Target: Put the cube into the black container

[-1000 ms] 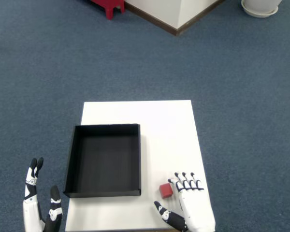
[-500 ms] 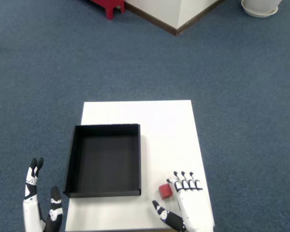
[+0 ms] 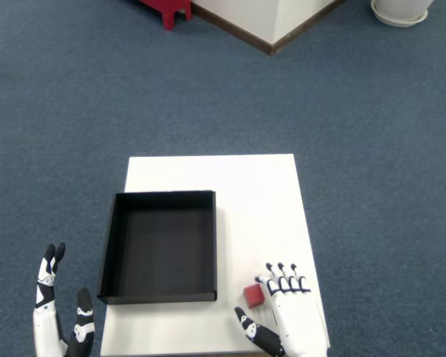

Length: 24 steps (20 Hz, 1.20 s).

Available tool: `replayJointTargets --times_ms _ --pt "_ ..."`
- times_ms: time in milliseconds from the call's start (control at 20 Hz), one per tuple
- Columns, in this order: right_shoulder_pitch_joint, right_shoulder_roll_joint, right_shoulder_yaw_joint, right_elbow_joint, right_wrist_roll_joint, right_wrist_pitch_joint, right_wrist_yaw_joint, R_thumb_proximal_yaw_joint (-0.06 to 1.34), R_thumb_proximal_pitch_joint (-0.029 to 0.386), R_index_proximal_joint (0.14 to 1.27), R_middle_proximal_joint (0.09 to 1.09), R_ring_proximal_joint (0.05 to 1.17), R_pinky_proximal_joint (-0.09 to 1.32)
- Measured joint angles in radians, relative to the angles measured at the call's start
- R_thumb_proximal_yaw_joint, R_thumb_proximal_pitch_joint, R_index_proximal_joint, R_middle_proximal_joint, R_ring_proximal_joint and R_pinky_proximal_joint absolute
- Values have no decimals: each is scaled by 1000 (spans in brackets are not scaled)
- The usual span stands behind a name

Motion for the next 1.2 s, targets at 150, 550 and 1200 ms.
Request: replayJointTargets --times_ms 150,550,1200 --pt "2 0 -6 1 -5 4 0 549 109 639 207 198 -24" --pt "25 0 -29 48 -8 5 0 700 138 805 252 238 -2" --pt "37 5 -63 77 -22 -31 -6 1250 169 1129 306 249 89"
